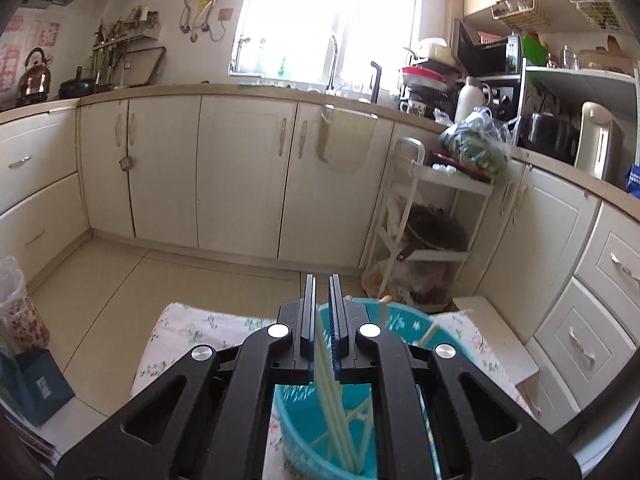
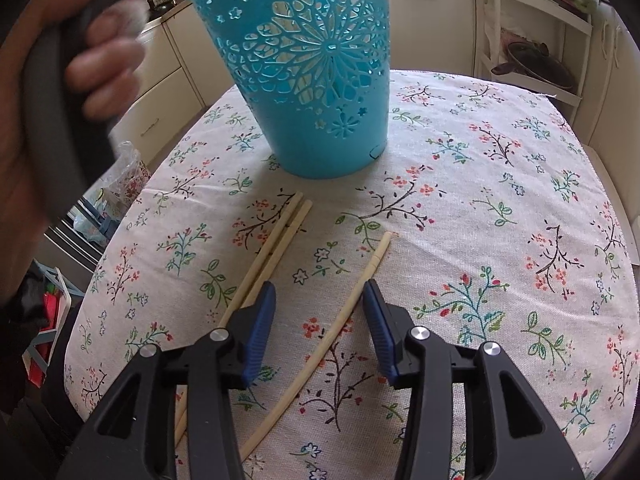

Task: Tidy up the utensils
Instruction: 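Lift the stick with the left gripper and drop it into the teal basket, then close the right gripper on one wooden stick and lift it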

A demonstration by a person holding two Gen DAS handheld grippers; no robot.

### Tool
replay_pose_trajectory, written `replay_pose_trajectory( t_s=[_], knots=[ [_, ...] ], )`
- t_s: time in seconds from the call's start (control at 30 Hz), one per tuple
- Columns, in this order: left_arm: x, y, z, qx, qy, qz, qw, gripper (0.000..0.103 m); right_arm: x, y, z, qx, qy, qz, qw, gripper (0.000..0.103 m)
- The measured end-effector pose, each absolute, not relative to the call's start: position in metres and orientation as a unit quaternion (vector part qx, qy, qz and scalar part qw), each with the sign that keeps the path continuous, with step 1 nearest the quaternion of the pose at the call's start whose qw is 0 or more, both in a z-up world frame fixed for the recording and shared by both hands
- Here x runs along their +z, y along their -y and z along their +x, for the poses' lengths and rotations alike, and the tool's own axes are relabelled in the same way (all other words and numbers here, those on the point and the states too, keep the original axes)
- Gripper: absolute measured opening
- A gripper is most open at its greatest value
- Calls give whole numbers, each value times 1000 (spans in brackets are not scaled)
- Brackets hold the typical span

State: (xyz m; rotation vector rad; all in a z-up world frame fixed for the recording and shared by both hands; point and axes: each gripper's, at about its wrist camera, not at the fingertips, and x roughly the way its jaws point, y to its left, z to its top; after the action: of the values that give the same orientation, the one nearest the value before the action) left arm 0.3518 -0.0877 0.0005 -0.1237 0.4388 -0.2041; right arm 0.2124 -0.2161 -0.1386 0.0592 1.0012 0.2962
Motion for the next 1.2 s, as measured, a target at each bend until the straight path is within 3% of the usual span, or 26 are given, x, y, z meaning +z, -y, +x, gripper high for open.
replay_pose_trajectory(
  t_s=[0.07,0.13,0.23,0.37,0.47,0.57,0.63,0.77,0.93,1.2],
  knots=[
    [-1,81,340,-97,-222,-56,969,22,-139,218,212,143,-479,34,866,45],
    [-2,68,321,-85,-220,-52,970,51,-138,223,212,143,-481,45,864,45],
    [-12,47,293,-68,-223,-58,971,64,-138,229,209,137,-483,58,863,45],
    [-54,18,267,-54,-277,-72,957,67,-137,231,205,121,-477,64,868,44],
    [-90,1,257,-44,-325,-98,940,67,-138,227,204,106,-472,43,874,38],
    [-112,-9,250,-47,-351,-126,927,68,-138,221,202,95,-468,-1,879,27],
    [-120,-11,250,-53,-361,-134,922,69,-138,217,201,104,-473,-28,875,13],
    [-130,-9,249,-73,-371,-135,916,70,-134,221,201,138,-493,-49,857,11],
    [-132,-7,252,-84,-376,-142,912,76,-135,236,209,120,-507,2,854,11],
    [-136,-9,256,-91,-383,-155,906,77,-133,219,213,118,-521,-50,844,10]
  ],
)
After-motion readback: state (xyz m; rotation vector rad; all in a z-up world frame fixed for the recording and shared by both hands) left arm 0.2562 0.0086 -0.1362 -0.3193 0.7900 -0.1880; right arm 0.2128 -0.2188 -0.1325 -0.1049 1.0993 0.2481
